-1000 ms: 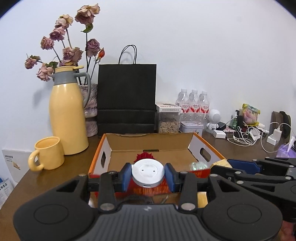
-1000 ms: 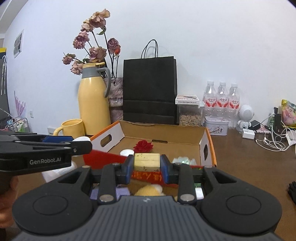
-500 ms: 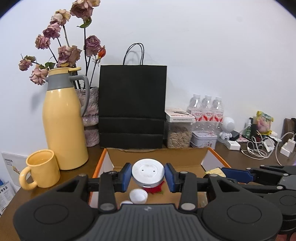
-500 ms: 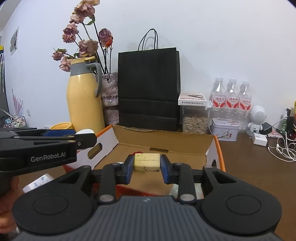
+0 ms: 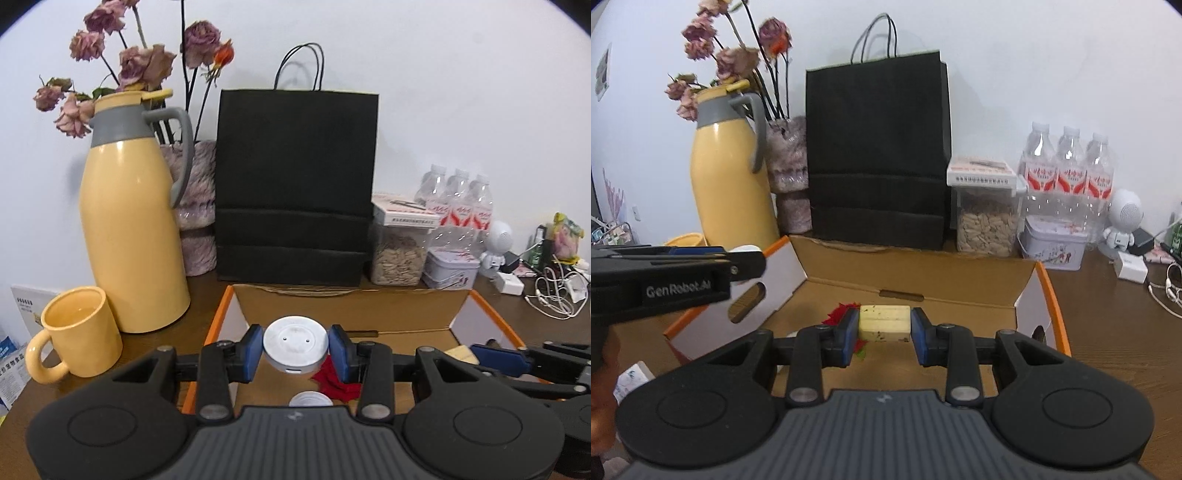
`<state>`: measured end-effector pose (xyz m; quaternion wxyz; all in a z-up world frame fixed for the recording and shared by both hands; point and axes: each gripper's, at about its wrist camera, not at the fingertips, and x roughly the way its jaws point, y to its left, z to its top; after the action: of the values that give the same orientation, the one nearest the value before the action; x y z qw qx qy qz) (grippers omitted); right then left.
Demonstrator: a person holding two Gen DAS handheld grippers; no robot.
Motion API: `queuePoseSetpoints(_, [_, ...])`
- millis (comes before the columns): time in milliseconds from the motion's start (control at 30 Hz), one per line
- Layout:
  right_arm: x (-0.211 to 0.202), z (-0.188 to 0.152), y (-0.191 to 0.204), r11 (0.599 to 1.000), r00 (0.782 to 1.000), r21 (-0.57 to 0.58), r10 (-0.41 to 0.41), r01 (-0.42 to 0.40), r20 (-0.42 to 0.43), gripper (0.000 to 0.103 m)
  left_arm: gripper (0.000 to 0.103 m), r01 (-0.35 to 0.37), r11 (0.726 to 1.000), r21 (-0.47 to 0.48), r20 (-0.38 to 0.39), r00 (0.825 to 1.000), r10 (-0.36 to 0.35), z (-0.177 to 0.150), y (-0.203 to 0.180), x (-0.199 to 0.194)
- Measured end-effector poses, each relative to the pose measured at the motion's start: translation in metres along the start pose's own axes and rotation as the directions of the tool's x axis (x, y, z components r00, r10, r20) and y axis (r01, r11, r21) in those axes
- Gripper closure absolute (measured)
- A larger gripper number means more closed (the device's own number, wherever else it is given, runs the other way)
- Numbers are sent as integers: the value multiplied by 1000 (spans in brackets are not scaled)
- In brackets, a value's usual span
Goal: Organize objects
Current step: 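Carry the disc and block into the cardboard box and open both tools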
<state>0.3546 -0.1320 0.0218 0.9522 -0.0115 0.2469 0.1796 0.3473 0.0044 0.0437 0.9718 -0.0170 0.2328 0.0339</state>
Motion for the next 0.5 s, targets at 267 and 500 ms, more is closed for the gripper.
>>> queuePoseSetpoints(267, [11,-5,-4,1000,999,3,-5,5,-32,72,65,-10,999,35,-21,1000,11,-8,-7,13])
queuePoseSetpoints(500, [14,-7,-5,999,998,0,-39,39,-49,28,0,-37,999,27,-27,999,37,-8,-6,16])
